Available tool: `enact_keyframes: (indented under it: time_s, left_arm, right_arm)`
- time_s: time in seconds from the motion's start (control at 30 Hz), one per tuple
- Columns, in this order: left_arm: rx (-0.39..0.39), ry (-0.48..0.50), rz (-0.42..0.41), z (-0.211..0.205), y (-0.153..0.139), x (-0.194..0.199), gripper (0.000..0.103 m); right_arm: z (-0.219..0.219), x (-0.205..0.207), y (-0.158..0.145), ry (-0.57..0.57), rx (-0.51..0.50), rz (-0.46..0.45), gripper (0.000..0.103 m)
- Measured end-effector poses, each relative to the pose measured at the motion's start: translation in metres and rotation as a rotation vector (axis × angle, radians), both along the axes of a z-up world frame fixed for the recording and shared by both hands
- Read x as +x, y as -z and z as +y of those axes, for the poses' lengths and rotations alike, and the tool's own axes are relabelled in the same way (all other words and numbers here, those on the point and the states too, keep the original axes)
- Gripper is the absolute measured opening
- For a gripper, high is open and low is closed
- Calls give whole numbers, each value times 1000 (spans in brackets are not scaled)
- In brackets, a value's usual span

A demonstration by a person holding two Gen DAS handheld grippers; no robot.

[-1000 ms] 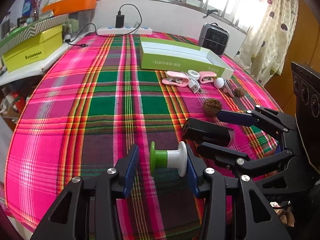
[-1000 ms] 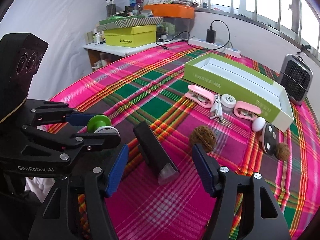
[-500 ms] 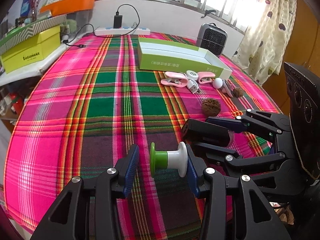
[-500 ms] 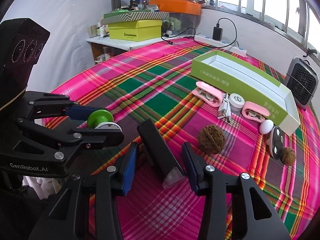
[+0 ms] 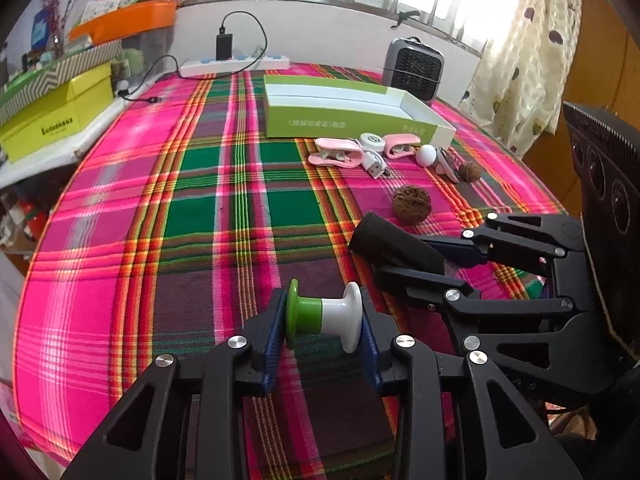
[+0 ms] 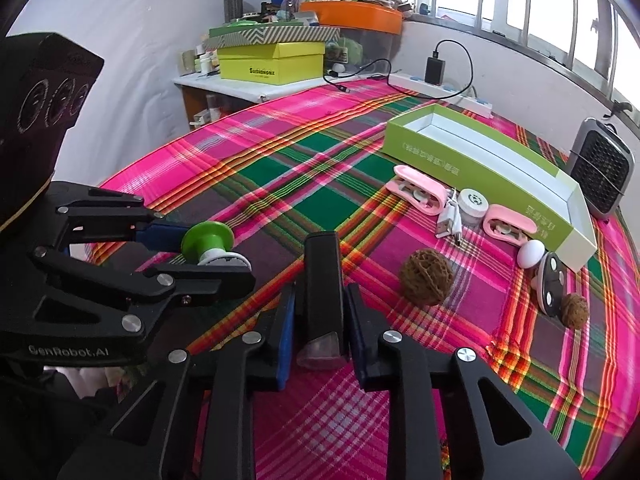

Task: Organize objects
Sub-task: 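Close the right tool on the black cylindrical gadget, then carry the spool in the left tool while the right tool carries the cylinder into the green box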

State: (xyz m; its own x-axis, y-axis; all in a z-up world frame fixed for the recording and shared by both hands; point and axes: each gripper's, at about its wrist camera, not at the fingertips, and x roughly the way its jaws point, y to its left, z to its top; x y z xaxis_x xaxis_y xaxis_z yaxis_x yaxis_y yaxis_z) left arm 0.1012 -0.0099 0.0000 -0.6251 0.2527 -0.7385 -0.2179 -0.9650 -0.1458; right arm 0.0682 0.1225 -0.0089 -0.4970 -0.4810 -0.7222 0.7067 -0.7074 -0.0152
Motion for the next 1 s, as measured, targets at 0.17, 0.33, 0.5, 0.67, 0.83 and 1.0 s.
enact_keyframes:
  time_s: [0.17, 0.33, 0.5, 0.67, 0.83, 1.0]
  left_arm:
    - [-1, -1, -1, 0, 0, 0, 31]
    - [-3, -3, -3, -1, 0, 0, 31]
    - [-4, -2, 2, 0, -2, -2, 31]
    - [-9, -6, 14, 2, -10, -6, 31]
    - [-12, -6, 34, 4, -20, -13, 31]
    - [-10, -6, 45, 7, -28, -23, 31]
  right_arm:
    - [2, 2, 0, 4, -4, -4, 25]
    - [4, 3, -2, 15, -14, -3, 25]
    - [8, 1, -6, 19, -28, -3, 25]
    - [11, -1, -13, 42, -38, 4, 25]
    - [17, -7, -23, 71, -57, 12, 25]
    - [24, -15, -33, 99, -73, 20, 25]
